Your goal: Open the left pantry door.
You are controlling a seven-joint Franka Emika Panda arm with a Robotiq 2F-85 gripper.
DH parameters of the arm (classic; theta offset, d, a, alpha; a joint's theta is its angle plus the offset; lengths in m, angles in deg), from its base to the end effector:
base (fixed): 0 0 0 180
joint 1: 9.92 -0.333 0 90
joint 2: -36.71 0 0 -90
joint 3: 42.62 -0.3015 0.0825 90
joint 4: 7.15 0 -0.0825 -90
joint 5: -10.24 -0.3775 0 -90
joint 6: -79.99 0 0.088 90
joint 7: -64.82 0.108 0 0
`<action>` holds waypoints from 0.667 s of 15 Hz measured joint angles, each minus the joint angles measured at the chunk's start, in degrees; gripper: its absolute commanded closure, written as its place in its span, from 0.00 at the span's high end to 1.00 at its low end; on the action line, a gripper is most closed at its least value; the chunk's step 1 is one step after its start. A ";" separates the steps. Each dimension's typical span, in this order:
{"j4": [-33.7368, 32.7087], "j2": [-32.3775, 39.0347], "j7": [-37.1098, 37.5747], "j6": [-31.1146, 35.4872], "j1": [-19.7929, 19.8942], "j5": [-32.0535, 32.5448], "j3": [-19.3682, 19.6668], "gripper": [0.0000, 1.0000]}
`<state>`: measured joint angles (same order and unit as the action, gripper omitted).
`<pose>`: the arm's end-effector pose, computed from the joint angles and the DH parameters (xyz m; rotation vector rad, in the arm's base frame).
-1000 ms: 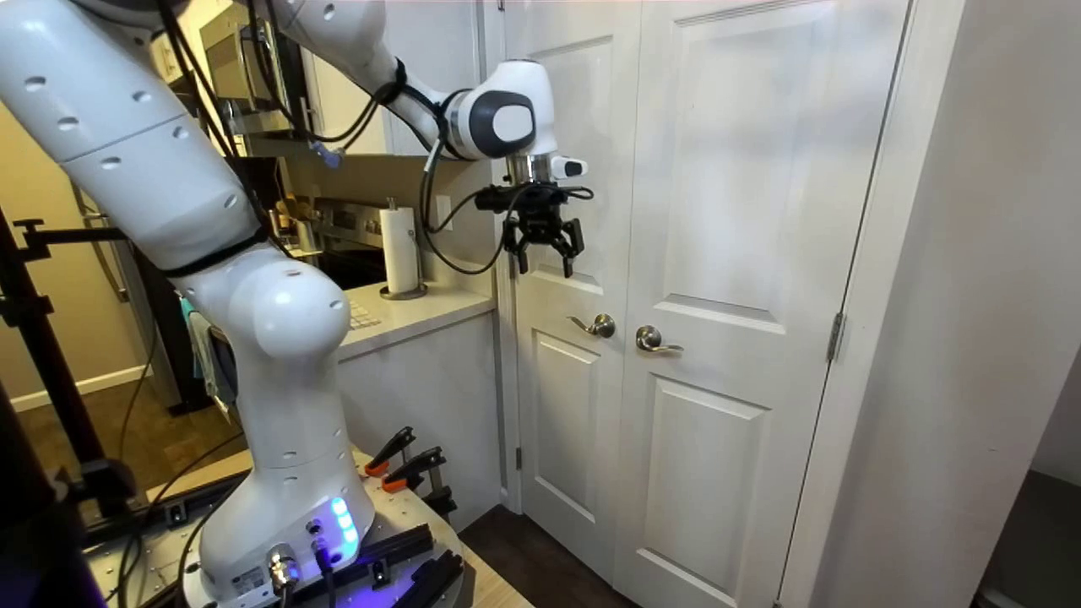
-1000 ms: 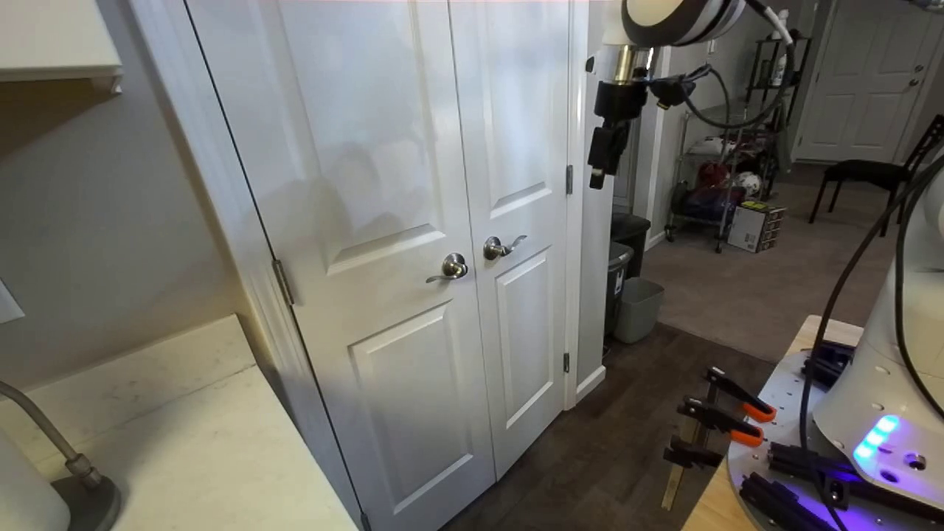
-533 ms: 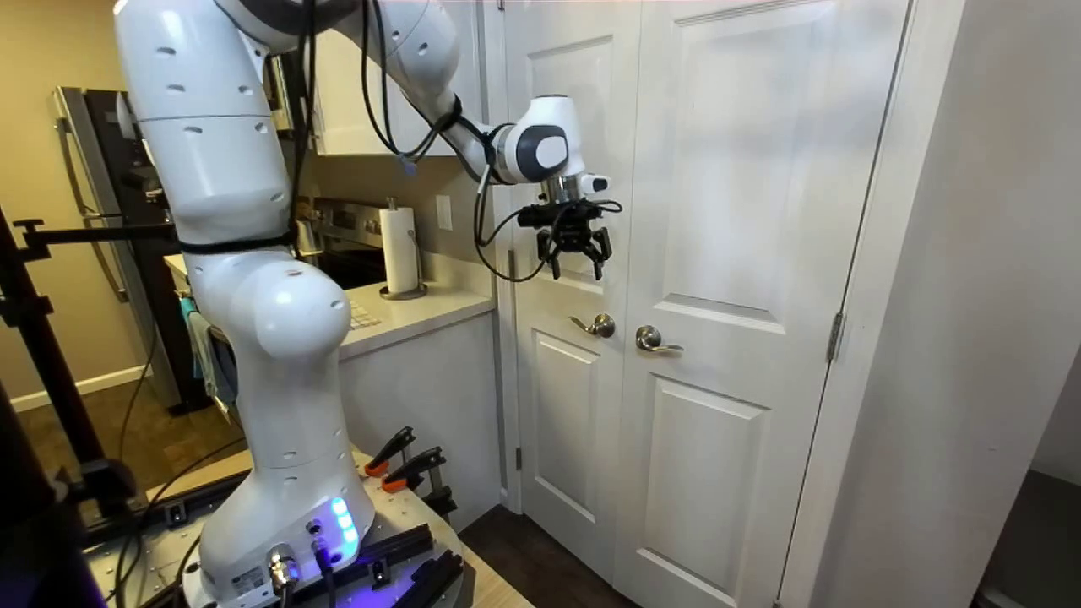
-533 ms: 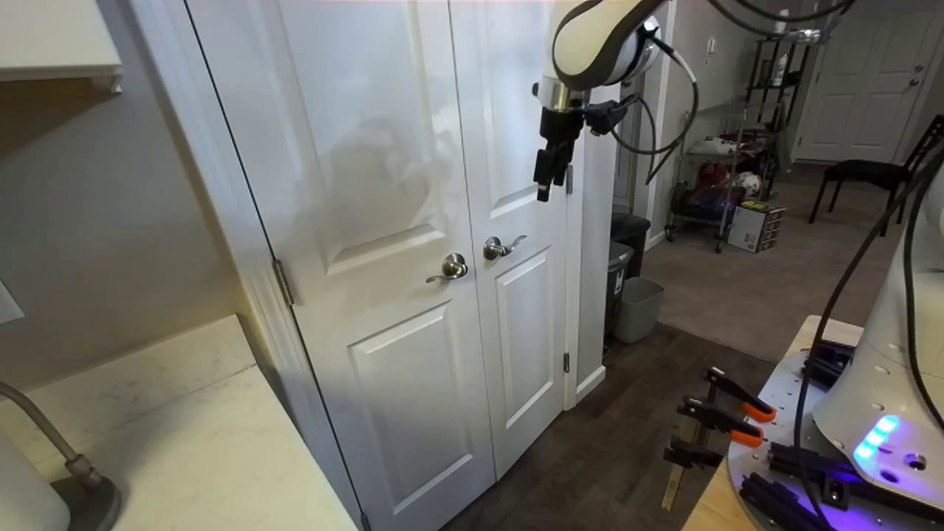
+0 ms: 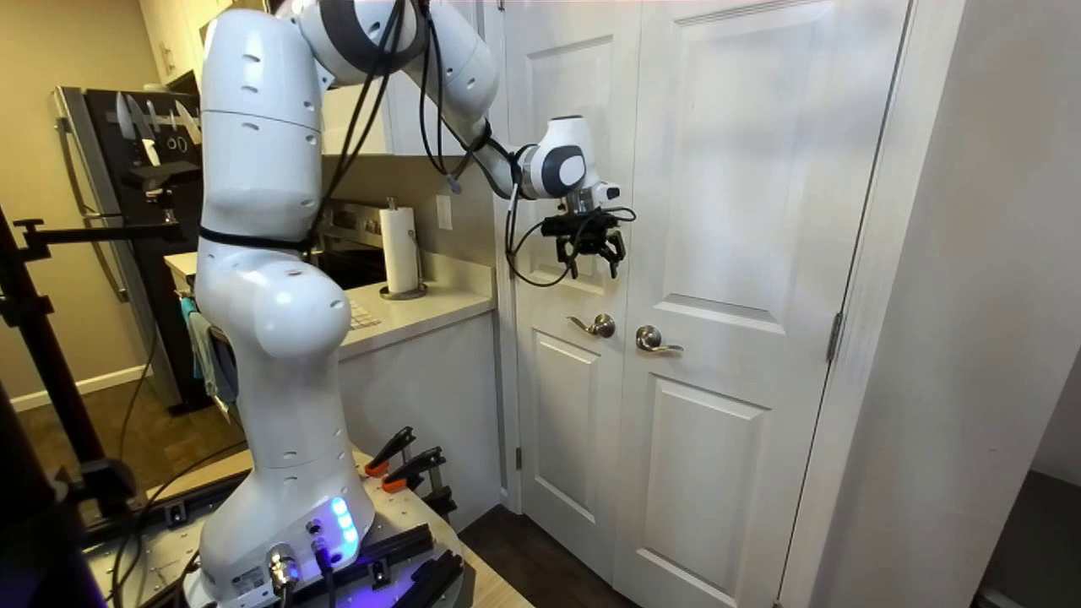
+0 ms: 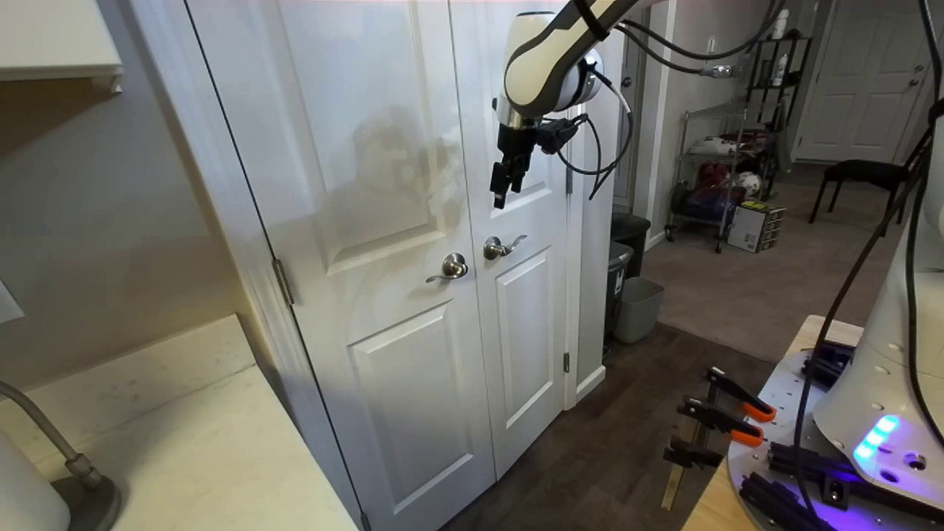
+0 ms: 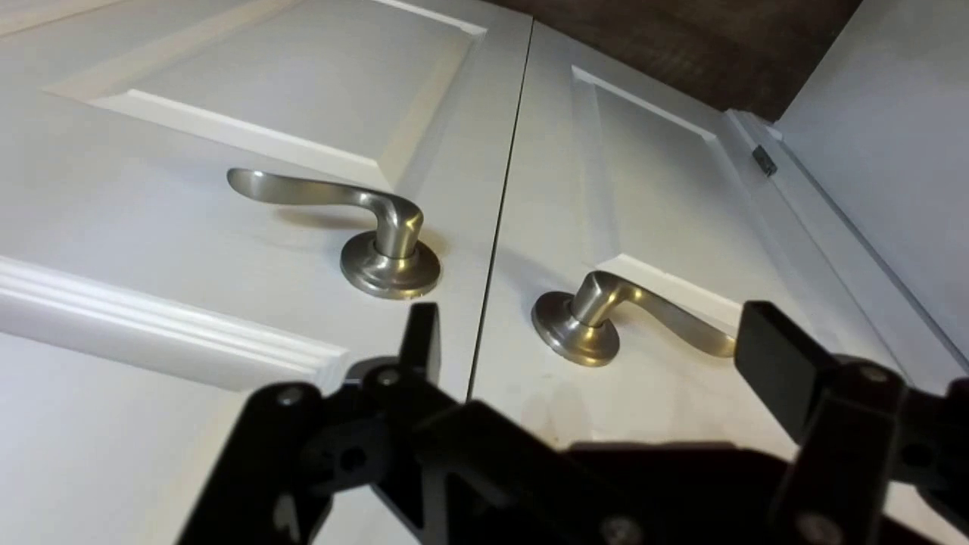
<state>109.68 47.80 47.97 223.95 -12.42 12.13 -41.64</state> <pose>0.6016 0.0165 0.3666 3.0043 0.5240 0.4204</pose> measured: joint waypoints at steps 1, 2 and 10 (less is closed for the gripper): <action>-0.45 0.96 0.35 1.75 0.03 0.00 -0.12 1.00; -0.63 1.84 1.09 3.71 0.04 0.02 -0.16 1.00; -0.63 7.15 9.24 12.99 0.05 1.50 0.28 1.00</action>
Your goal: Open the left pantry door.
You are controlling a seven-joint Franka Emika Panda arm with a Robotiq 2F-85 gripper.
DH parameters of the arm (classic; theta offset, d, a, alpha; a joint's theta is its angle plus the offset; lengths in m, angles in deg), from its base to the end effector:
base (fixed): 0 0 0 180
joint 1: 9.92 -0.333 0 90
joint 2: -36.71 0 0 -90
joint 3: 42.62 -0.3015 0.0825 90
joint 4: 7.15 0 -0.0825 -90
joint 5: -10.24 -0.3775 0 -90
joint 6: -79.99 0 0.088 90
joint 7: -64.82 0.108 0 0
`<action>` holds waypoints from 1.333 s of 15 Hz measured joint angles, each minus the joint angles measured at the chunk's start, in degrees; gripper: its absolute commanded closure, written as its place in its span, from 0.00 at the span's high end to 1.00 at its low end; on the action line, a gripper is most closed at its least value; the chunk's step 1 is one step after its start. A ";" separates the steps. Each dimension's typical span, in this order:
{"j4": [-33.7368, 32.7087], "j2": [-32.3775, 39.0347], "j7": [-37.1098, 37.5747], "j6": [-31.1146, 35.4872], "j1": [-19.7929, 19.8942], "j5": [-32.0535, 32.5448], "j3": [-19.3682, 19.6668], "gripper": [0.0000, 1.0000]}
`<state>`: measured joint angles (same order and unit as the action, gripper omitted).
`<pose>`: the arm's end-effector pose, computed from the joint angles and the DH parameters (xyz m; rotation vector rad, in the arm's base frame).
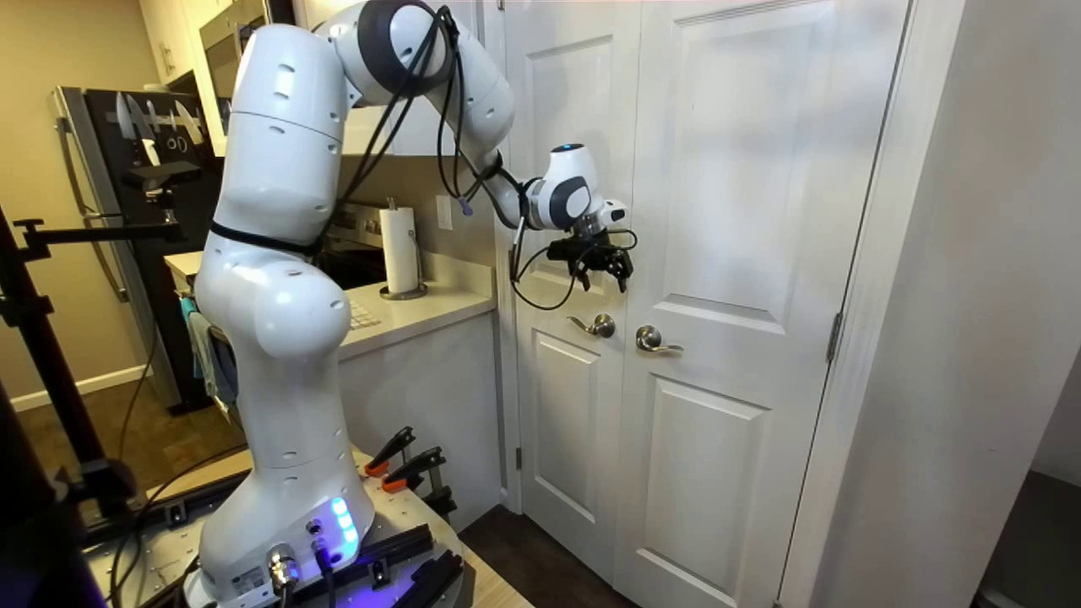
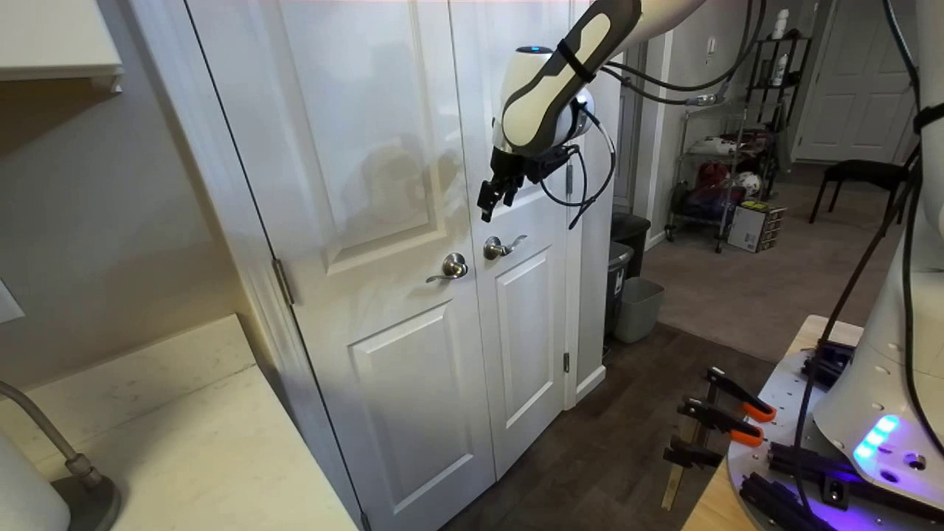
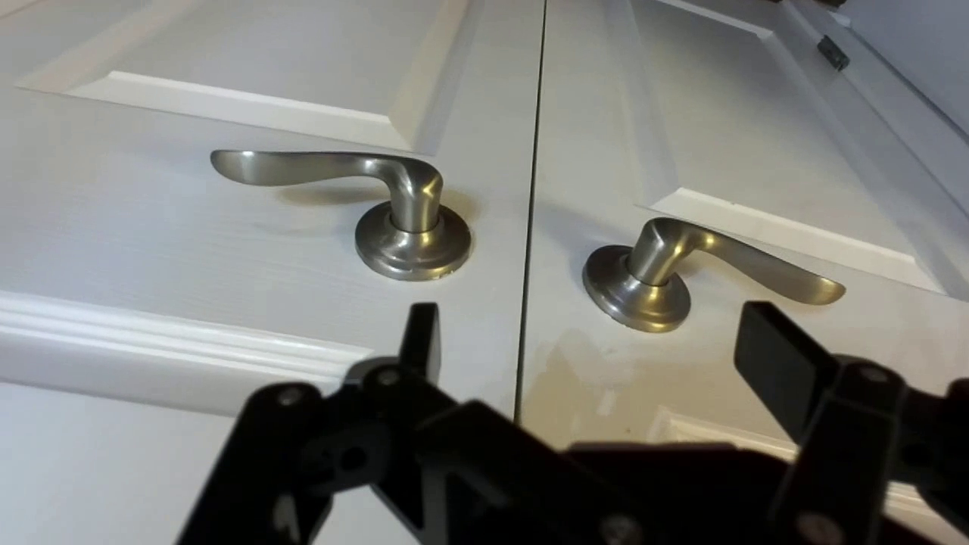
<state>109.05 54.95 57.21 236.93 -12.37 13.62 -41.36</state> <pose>0.6224 0.0158 0.3220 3.0058 0.3103 0.5964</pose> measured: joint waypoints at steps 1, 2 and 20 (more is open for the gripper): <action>0.00 0.75 0.48 0.85 0.00 0.02 0.04 1.00; -0.01 1.45 0.84 1.54 -0.01 0.05 0.06 1.00; 0.00 3.83 1.78 3.57 0.17 -0.37 -1.07 1.00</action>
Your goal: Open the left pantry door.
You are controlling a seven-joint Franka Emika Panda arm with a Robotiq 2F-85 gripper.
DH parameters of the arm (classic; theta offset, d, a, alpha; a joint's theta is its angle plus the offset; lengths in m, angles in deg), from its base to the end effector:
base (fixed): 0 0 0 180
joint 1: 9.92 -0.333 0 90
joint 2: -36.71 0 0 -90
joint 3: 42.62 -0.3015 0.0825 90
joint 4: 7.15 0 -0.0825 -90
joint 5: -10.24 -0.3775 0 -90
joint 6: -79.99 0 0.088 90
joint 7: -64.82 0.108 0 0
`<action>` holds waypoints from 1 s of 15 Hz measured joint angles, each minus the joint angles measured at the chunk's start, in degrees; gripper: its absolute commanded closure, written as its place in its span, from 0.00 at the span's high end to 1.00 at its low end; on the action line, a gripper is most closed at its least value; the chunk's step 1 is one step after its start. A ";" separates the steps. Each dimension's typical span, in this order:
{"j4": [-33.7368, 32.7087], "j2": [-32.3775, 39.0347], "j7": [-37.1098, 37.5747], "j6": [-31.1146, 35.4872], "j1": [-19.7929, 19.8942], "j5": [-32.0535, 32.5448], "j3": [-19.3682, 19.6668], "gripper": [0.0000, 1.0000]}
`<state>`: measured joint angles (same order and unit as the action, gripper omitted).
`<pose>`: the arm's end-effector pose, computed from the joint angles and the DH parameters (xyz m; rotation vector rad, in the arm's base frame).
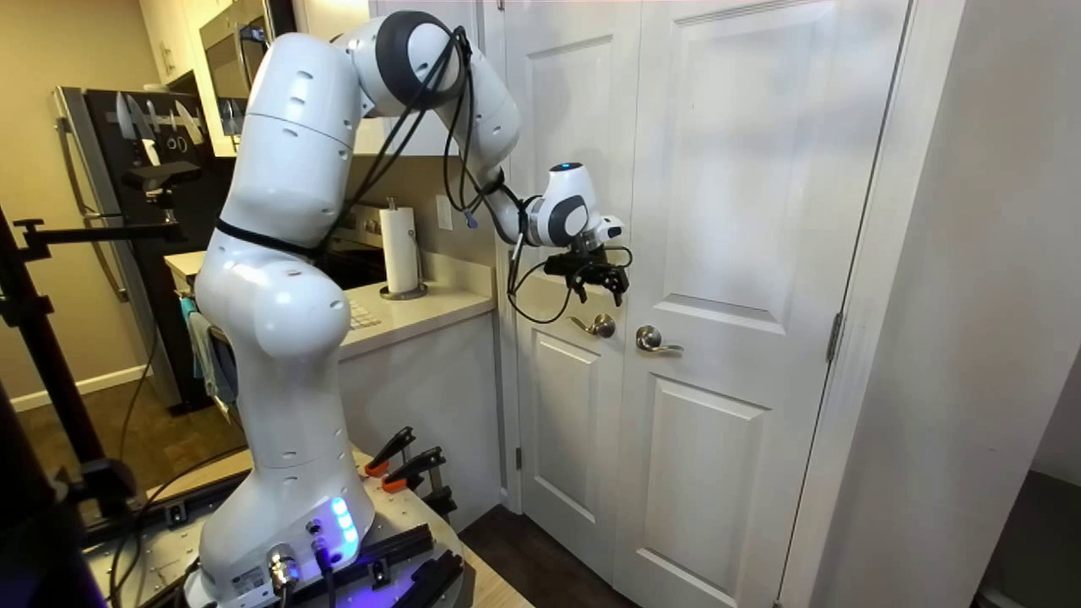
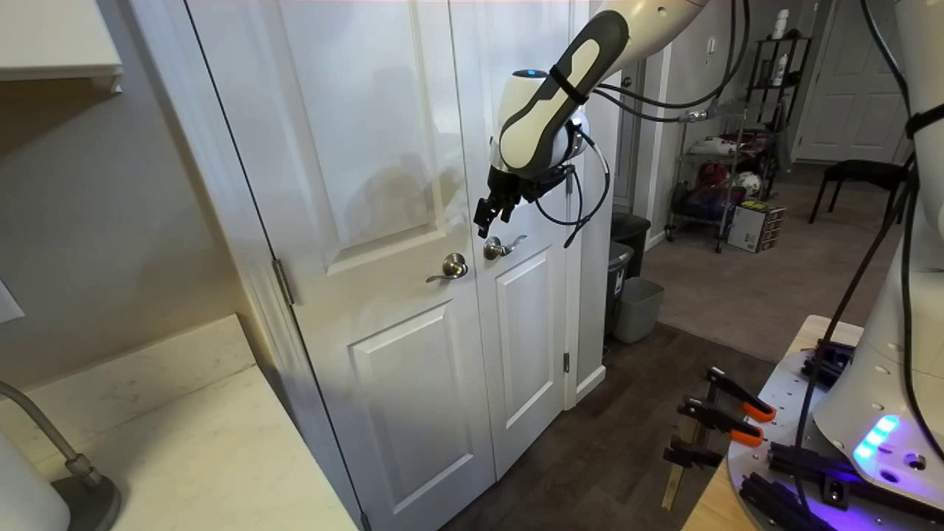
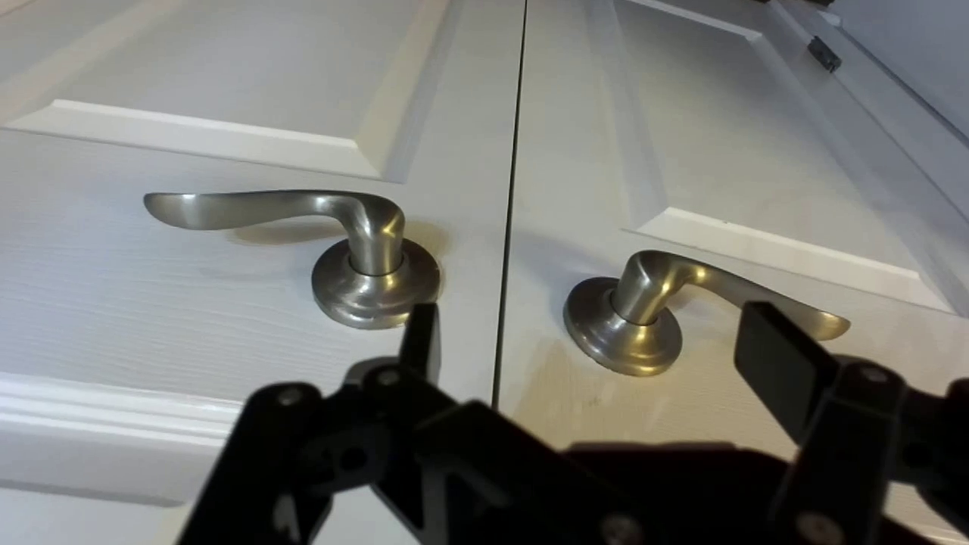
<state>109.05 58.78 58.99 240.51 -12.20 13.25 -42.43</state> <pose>0.6244 0.0253 0.2879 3.0302 0.2808 0.5965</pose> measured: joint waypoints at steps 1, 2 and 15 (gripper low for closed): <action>0.07 0.63 1.01 1.50 0.00 -0.48 -0.15 1.00; 0.18 1.42 2.34 3.41 -0.04 -0.93 -0.31 1.00; -0.52 14.11 14.31 28.77 -0.03 -9.87 -5.00 1.00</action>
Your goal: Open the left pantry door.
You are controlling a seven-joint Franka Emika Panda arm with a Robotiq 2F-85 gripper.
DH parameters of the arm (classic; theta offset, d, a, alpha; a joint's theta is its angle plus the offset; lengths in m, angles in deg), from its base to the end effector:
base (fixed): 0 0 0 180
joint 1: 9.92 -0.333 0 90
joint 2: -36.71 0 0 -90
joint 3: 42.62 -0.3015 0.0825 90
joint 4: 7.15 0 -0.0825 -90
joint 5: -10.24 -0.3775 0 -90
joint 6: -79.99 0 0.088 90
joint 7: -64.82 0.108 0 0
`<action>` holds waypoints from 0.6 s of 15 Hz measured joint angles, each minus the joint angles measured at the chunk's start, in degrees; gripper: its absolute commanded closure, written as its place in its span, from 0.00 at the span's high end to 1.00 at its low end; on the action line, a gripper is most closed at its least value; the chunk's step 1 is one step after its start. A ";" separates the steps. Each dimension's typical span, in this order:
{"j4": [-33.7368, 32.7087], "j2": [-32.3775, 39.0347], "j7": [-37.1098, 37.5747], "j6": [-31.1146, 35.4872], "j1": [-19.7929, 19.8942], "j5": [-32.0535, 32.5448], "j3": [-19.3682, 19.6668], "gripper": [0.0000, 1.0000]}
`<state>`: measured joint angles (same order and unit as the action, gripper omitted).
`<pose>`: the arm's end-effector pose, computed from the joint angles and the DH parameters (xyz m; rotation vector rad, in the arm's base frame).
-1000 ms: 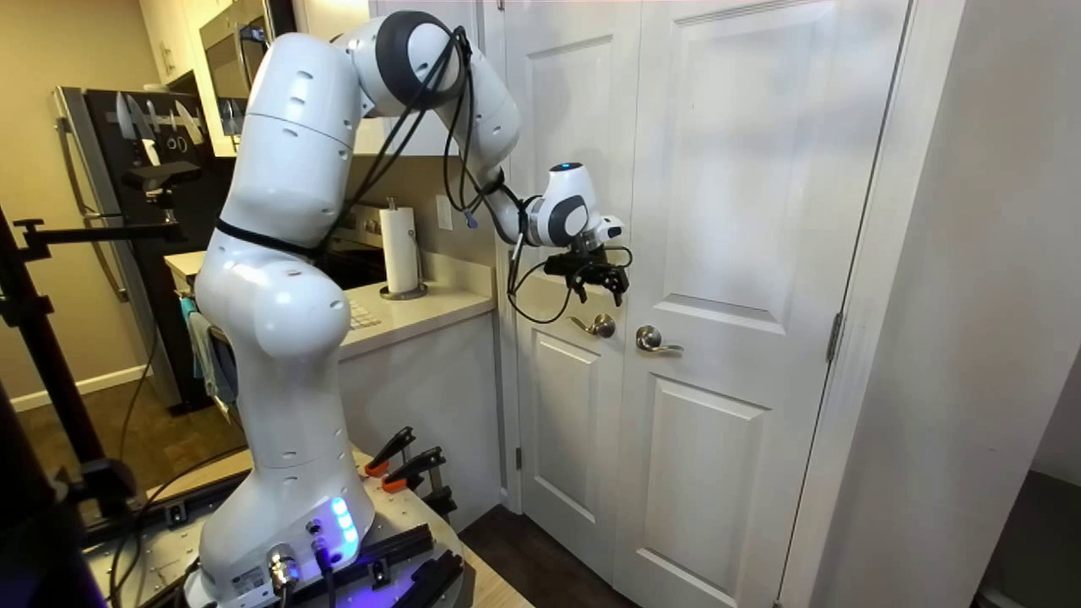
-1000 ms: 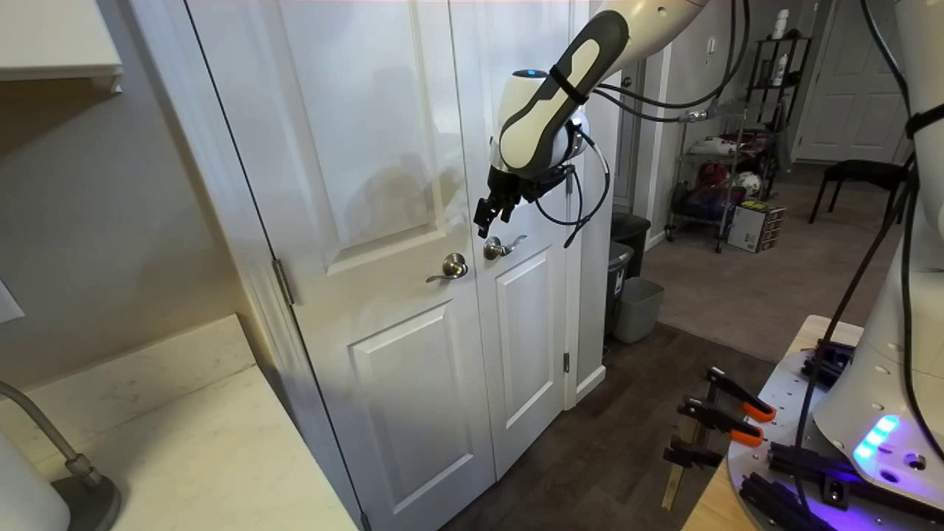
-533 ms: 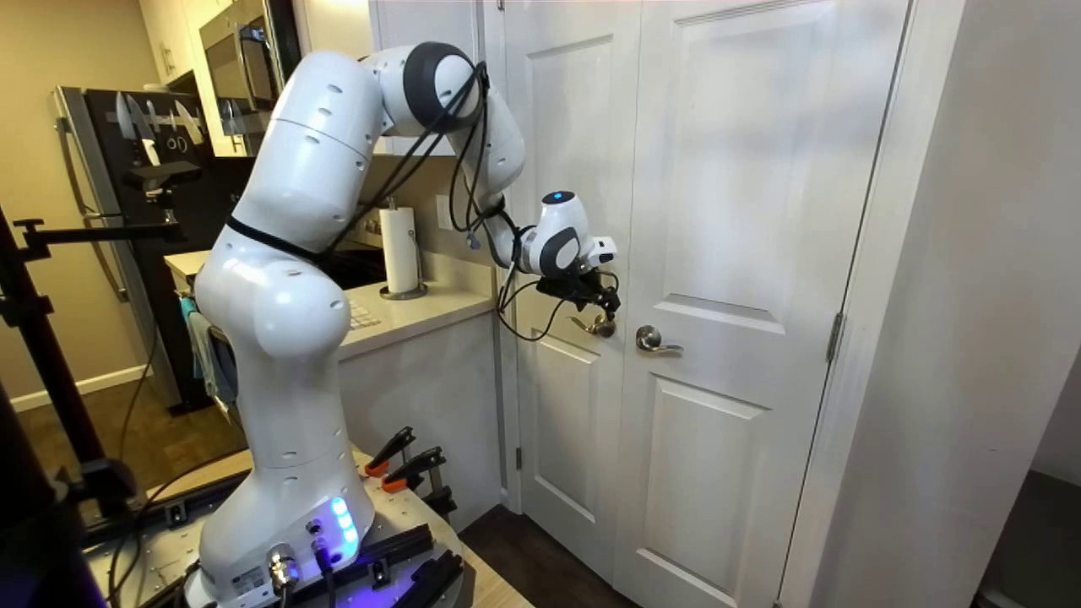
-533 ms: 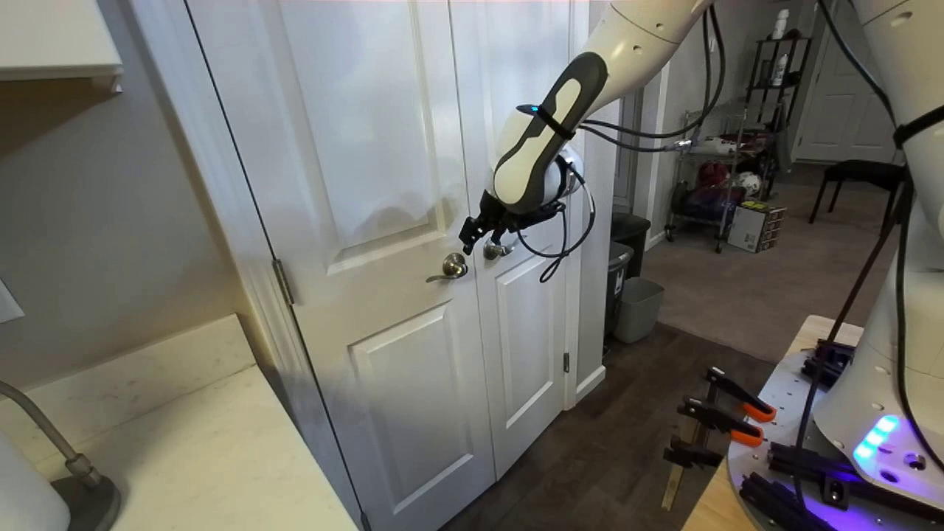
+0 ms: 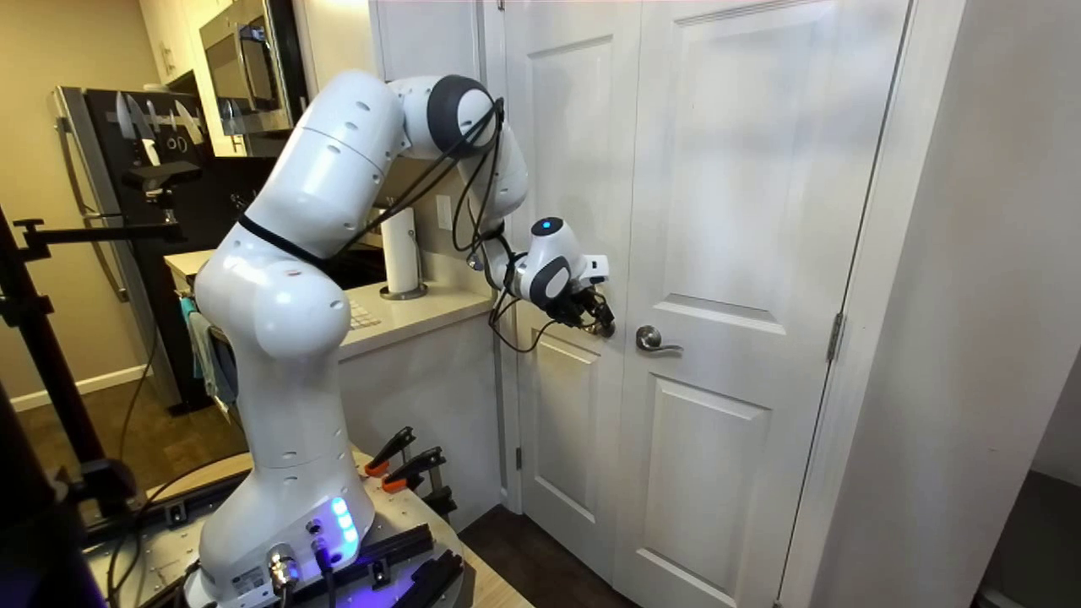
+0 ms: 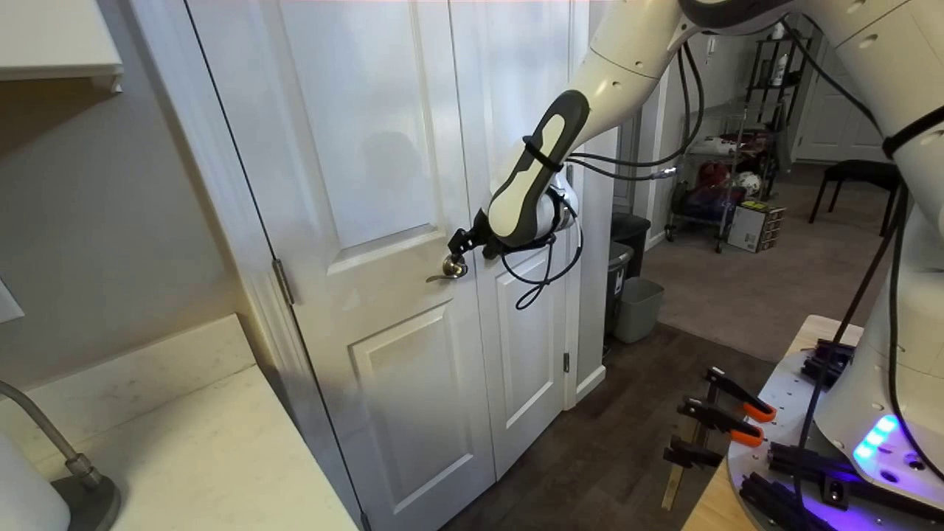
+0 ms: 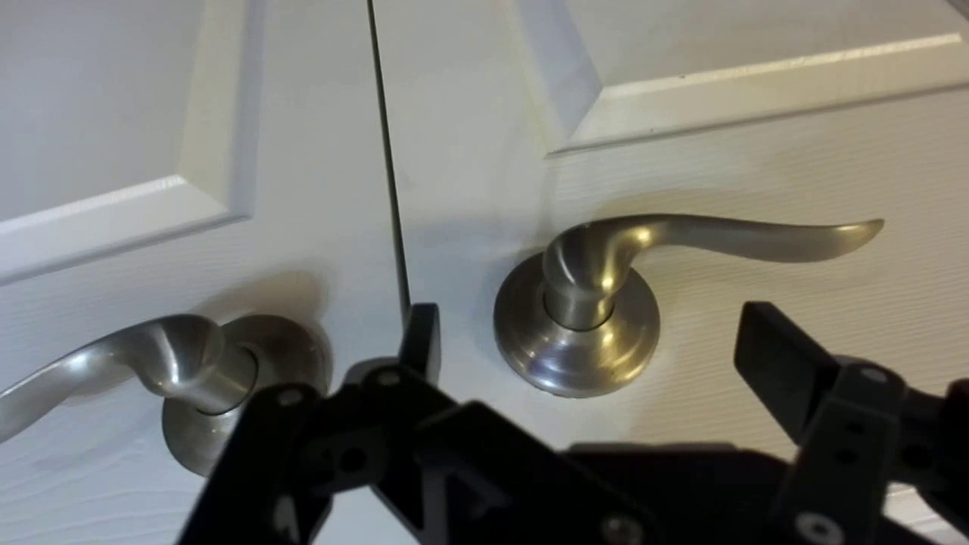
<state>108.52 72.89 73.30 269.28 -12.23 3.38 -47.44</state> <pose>0.6275 0.0622 0.2017 -2.8311 0.2573 -0.9388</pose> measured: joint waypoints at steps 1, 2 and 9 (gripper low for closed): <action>-0.31 0.65 0.63 1.28 0.00 -0.27 -0.10 1.00; -0.80 1.33 1.29 2.21 0.02 -0.43 -0.24 1.00; -5.04 6.75 4.91 4.40 2.13 -0.61 -2.65 1.00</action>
<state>103.48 79.65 78.21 273.68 -10.11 2.76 -50.09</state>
